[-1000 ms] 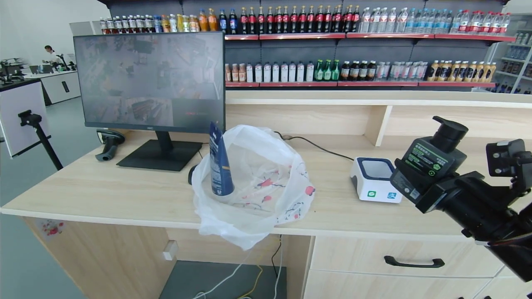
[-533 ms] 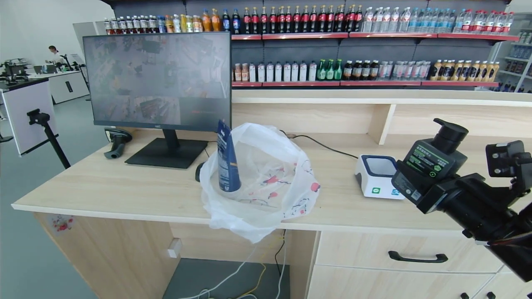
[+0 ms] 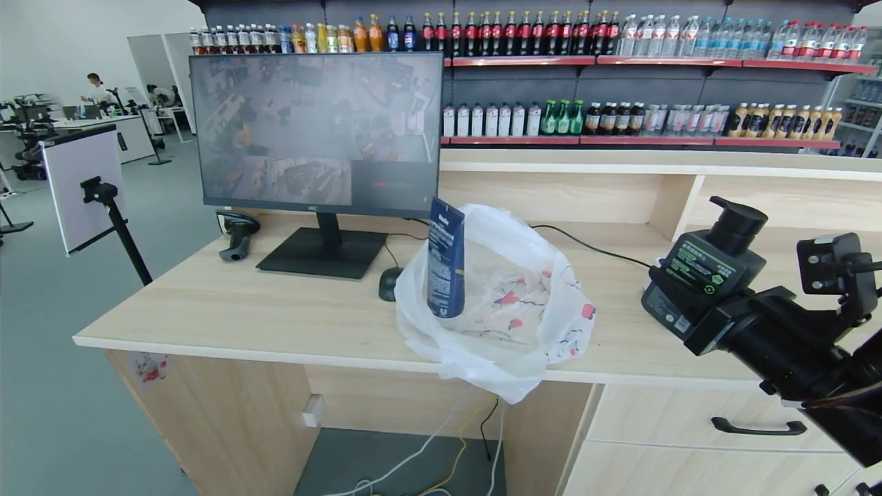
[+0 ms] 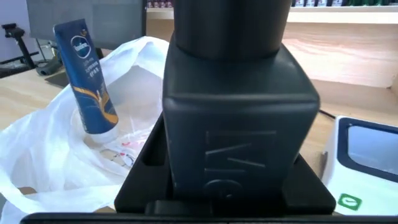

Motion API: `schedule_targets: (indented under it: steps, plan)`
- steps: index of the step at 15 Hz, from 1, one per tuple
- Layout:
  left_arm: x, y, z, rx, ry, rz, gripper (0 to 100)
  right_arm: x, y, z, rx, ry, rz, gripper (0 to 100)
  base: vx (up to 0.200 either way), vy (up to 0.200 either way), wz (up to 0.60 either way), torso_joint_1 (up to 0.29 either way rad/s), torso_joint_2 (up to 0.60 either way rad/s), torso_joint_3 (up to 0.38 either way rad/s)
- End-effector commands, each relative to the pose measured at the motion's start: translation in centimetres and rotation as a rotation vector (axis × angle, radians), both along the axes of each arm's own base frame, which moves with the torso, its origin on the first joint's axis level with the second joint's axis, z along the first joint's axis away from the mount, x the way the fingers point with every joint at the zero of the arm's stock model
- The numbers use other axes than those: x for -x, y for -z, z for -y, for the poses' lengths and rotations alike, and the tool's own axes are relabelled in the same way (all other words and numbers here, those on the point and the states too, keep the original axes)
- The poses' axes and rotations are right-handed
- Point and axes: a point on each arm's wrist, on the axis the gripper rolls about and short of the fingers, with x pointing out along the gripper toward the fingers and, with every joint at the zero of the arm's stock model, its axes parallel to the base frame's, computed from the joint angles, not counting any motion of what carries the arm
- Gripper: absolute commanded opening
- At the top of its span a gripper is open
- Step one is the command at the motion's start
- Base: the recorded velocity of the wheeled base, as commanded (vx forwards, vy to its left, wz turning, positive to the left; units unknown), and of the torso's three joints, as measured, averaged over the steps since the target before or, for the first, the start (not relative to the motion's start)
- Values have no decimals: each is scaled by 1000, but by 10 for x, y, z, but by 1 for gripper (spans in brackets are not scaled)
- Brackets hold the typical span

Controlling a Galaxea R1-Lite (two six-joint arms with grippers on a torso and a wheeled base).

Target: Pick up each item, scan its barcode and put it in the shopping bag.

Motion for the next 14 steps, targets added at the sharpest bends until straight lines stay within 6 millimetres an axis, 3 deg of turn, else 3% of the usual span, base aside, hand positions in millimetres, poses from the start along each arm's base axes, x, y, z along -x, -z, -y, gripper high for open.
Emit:
schedule_targets:
  steps: [1,7,14]
  plan:
    - [0,0,0,0,-3,1,100,-3,4,-1,4,0,-16,0,0,0,0,0,0,0]
    - [0,0,0,-1,0,2,100,-5,6,-2,7,-3,-25,0,167,0,0,0,-2,2]
    - [0,0,0,2,-1,1,100,-5,6,-2,6,-2,-23,0,0,0,0,0,0,0]
